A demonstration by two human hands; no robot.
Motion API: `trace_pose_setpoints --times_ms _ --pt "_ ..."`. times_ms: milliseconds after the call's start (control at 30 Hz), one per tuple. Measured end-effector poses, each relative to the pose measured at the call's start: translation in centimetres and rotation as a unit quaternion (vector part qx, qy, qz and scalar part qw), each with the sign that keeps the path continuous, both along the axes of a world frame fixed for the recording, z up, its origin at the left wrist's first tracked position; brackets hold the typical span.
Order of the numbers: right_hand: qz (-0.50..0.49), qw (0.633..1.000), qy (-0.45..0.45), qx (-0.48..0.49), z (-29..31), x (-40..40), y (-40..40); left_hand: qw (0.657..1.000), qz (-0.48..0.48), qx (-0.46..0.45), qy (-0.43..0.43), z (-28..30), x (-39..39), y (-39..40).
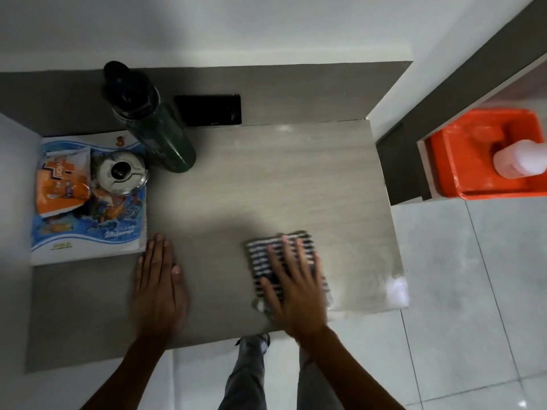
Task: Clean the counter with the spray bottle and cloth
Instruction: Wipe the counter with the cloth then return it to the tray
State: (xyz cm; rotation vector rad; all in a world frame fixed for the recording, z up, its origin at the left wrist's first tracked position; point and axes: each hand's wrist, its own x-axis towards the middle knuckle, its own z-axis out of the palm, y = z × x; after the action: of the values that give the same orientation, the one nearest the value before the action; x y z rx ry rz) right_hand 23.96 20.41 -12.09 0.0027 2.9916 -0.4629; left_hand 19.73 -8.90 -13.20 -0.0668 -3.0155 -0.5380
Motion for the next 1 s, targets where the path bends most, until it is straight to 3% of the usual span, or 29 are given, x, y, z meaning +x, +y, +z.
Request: trace_pose_setpoints --times_ms 233,433,533,733,867,1000 --pt "-0.188 0.98 -0.048 0.047 1.3 1.4 15.8 0.995 -0.07 0.003 -0.064 0.5 -0.3 -2.8" --pt "-0.225 0.973 -0.038 0.037 1.4 -7.0 14.9 0.995 -0.08 -0.018 -0.059 -0.1 -0.2 -3.5" --pt "-0.178 0.983 -0.039 0.03 1.3 -11.5 10.7 0.996 -0.077 -0.015 -0.045 -0.2 -0.3 -3.4" --pt "0.012 1.0 -0.025 0.001 1.1 -15.9 -3.5 0.996 -0.083 0.001 -0.03 -0.4 -0.2 -3.5" --pt "0.109 0.994 -0.007 -0.023 0.6 -13.5 -10.5 0.996 -0.082 -0.001 -0.037 -0.3 -0.2 -3.5" --pt "0.156 0.987 -0.02 -0.032 0.0 -7.8 -11.4 0.995 -0.072 -0.002 -0.067 -0.3 -0.4 -3.5"
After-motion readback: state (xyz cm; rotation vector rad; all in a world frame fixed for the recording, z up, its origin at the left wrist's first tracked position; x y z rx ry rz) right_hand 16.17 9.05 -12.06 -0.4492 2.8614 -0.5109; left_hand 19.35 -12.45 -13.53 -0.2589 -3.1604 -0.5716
